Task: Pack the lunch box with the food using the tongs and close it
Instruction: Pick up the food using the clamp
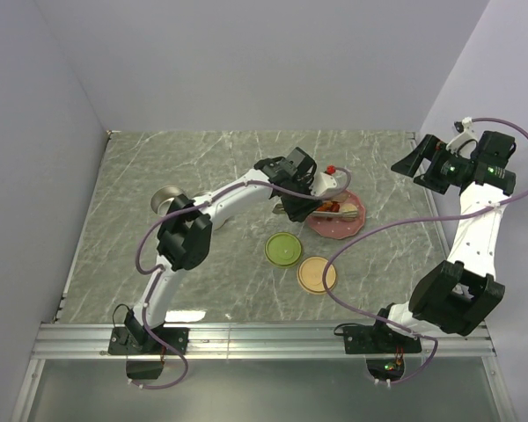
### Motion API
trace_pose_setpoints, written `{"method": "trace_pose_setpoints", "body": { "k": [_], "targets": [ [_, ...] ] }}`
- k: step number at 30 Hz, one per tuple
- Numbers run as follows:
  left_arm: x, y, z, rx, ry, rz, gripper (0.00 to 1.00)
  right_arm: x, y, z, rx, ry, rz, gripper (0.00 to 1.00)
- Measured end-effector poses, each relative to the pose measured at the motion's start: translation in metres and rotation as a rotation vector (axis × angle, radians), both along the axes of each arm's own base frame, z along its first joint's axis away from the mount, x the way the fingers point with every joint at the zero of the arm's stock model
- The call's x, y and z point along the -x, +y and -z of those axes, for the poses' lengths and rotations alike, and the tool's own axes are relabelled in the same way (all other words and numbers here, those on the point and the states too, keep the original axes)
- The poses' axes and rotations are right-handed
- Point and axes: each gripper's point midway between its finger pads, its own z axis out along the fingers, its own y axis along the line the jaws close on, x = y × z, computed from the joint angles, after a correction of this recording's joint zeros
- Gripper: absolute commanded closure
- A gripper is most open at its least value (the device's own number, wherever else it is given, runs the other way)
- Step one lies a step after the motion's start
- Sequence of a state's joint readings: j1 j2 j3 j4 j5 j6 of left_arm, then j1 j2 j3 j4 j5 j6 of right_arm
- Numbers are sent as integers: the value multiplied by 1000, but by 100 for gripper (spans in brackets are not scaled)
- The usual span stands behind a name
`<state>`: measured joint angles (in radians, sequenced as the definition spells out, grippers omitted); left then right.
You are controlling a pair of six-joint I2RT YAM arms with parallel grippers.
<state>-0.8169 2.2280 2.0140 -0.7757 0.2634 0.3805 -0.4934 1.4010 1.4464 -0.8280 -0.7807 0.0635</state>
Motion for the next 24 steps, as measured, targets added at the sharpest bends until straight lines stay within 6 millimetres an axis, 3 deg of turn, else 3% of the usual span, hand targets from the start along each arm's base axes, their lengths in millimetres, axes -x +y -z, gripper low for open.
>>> {"method": "trace_pose_setpoints", "body": {
  "k": [6,24],
  "targets": [
    [1,0,12,-19,11,0,48,0,1,1,-7,-1,-3,0],
    [4,-8,15,-66,-59,21,50,1,2,3,-12,5,-4,0]
  ]
}}
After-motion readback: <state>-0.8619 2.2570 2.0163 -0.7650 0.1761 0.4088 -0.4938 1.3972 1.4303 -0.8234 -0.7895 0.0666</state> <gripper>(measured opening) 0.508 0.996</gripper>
